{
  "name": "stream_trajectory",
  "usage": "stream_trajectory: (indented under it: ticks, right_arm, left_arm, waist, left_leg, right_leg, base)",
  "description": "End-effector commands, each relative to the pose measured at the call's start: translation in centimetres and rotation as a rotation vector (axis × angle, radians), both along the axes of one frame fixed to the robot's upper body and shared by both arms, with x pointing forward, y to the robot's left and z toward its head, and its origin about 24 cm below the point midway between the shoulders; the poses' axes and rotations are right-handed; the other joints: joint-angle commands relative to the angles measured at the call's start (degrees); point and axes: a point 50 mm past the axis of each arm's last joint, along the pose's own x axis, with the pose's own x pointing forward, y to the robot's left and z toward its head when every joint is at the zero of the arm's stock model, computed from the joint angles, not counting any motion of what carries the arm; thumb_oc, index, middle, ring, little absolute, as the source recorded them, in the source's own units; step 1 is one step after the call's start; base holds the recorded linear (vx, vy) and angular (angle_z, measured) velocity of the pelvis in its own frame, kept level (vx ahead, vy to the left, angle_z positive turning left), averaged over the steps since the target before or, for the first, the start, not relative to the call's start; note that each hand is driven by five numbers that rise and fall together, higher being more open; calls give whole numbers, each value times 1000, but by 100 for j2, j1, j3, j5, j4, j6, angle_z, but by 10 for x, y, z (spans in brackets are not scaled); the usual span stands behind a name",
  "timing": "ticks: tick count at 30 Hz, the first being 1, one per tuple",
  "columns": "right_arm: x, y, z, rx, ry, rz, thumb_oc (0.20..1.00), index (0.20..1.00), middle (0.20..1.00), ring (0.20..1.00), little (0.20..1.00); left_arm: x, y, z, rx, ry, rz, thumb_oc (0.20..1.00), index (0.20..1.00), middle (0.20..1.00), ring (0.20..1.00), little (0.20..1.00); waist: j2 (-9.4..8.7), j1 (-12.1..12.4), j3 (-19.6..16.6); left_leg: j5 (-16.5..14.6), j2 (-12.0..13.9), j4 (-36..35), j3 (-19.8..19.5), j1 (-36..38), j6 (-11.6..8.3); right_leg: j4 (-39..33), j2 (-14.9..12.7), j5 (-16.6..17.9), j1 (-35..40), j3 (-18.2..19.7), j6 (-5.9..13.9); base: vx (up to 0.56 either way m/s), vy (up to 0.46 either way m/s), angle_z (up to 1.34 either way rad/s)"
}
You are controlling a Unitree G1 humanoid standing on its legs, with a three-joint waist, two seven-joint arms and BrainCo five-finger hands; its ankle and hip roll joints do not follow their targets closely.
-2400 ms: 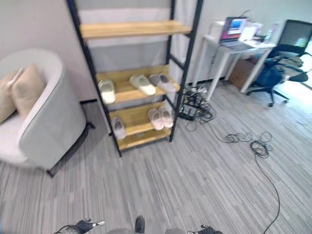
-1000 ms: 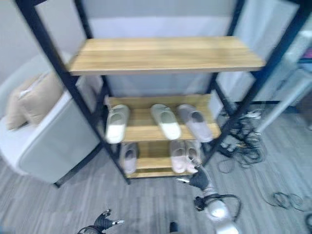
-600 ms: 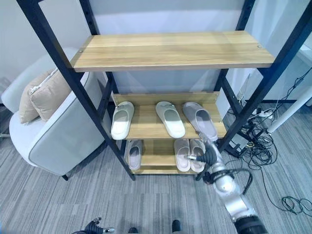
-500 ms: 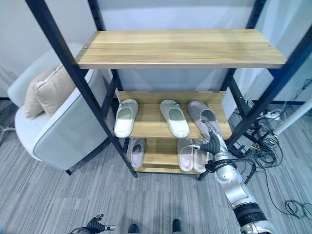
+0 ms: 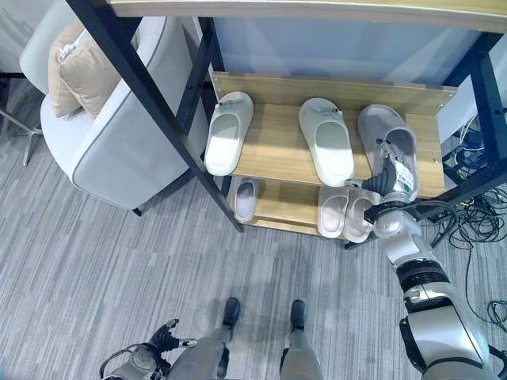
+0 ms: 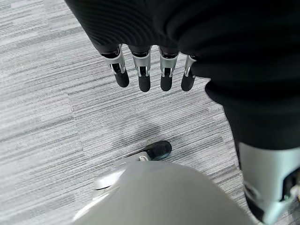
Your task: Arrange the slippers neatly on the shoe rack.
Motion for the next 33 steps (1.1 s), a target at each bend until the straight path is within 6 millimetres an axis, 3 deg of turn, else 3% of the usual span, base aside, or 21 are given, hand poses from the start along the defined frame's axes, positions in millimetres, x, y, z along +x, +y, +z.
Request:
stream_trajectory:
  ticks: [1, 4, 10, 12, 17, 21, 25, 29, 33]
  right_arm:
    - [4, 0, 20, 1, -60, 19, 1000, 1000, 1000, 1000, 1000]
    - [5, -4, 24, -22, -62, -1, 1000, 1000, 1000, 1000, 1000]
    - [-7, -12, 38, -141, -226, -151, 1000, 1000, 1000, 1000, 1000]
    - [-11, -14, 34, -107, -263, -198, 1000, 1000, 1000, 1000, 1000]
    - [-23, -12, 4, -46, -243, -292, 1000, 1000, 1000, 1000, 1000]
    - [-34, -28, -11, -52, -202, -399, 1000, 1000, 1000, 1000, 1000]
    - [-38, -30, 2, -93, -275, -392, 1000, 1000, 1000, 1000, 1000]
    - [-38, -20, 38, -284, -377, -313, 1000, 1000, 1000, 1000, 1000]
    - [-33, -15, 45, -348, -345, -261, 1000, 1000, 1000, 1000, 1000]
  left_arm:
    - [6, -16, -1, -3, -2, -39, 1000, 1000, 1000, 1000, 1000]
    - [9, -16, 0, 2, -9, -44, 1000, 1000, 1000, 1000, 1000]
    - [15, -20, 2, 21, -34, -45, 1000, 1000, 1000, 1000, 1000]
    - [19, -23, 3, 25, -48, -46, 1000, 1000, 1000, 1000, 1000]
    - [29, -29, 7, 16, -79, -15, 1000, 1000, 1000, 1000, 1000]
    - [29, -27, 8, 21, -94, 8, 1000, 1000, 1000, 1000, 1000]
    - [25, -24, 6, 31, -81, 15, 1000, 1000, 1000, 1000, 1000]
    - [23, -23, 6, 35, -81, -3, 1000, 1000, 1000, 1000, 1000]
    - [22, -20, 5, 40, -77, -9, 1000, 1000, 1000, 1000, 1000]
  waist:
    - [-261, 185, -200]
    - [-268, 224, -167]
    - [-254, 291, -108]
    - [-256, 280, -91]
    - [-309, 199, -69]
    - [-297, 95, -56]
    - [-291, 68, -74]
    - [-326, 56, -119]
    - [-387, 89, -130]
  left_leg:
    - [-118, -105, 30, -300, -203, -223]
    - [-105, -133, 30, -382, -257, -235]
    - [-102, -171, 30, -533, -383, -249]
    - [-97, -180, 30, -564, -420, -250]
    - [-140, -162, 30, -593, -428, -243]
    - [-154, -135, 30, -524, -405, -254]
    - [-166, -127, 30, -505, -386, -258]
    - [-177, -103, 30, -484, -353, -271]
    - [-166, -100, 30, -520, -386, -287]
  right_leg:
    - [70, -405, -298, 404, -373, 426]
    - [70, -425, -309, 406, -439, 438]
    - [70, -460, -367, 404, -656, 470]
    - [70, -461, -375, 405, -709, 474]
    - [70, -443, -427, 402, -707, 454]
    - [70, -447, -426, 386, -632, 456]
    - [70, -448, -418, 371, -609, 467]
    - [70, -438, -445, 397, -619, 465]
    - [70, -437, -441, 391, -668, 468]
  base:
    - [17, -3, 17]
    - [33, 5, 22]
    - [47, -4, 17]
    - [31, -12, 38]
    - [10, -10, 6]
    - [0, 0, 0]
    - [-15, -8, -9]
    - [-4, -4, -8]
    - [-9, -2, 3]
